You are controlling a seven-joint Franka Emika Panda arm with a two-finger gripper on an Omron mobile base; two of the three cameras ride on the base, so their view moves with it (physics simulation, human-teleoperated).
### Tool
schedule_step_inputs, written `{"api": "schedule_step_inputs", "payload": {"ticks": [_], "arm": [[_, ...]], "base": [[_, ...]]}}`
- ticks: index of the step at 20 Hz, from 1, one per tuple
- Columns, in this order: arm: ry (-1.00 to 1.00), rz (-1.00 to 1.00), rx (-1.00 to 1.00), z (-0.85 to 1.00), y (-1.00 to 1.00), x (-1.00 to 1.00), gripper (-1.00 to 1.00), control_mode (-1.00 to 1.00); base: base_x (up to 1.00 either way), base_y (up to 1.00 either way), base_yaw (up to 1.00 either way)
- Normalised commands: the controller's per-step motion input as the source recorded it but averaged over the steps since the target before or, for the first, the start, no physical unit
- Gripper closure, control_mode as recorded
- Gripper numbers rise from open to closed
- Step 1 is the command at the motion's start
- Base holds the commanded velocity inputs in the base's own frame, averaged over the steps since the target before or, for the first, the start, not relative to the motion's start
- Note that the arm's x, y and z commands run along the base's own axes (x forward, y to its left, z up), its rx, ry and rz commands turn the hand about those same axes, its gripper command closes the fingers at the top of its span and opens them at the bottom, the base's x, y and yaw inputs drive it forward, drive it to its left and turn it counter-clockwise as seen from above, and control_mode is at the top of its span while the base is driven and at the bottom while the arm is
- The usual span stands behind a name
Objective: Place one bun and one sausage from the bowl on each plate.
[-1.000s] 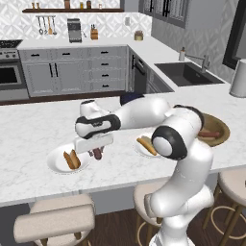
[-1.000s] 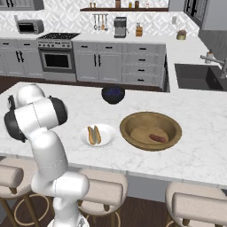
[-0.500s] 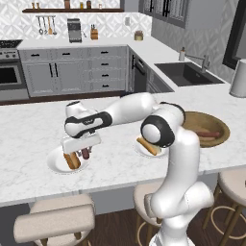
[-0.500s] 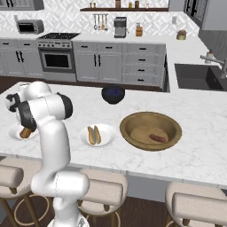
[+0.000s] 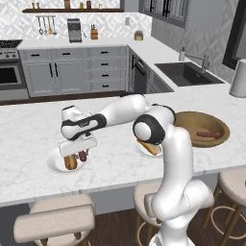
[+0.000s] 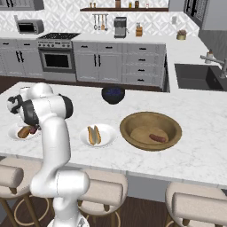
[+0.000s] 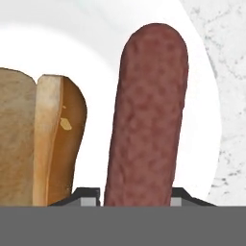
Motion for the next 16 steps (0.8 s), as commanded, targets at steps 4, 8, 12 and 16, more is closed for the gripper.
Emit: {"api": "schedule_step_inputs", "payload": {"ticks": [4,8,12,16], "arm": [[0.0,0.0,0.0,-0.33,0.0,0.0,-1.0,-1.0],[0.0,0.0,0.0,-0.17,0.0,0.0,-1.0,-1.0],[-0.04,0.0,0.03,0.0,-0.02,-0.01,-1.0,-1.0],[-0.04,0.0,0.03,0.28,-0.24,-0.02,-1.0,-1.0]], "base": [[0.0,0.0,0.0],[0.0,0.0,0.0],[0.0,0.0,0.0],[0.0,0.0,0.0]]}}
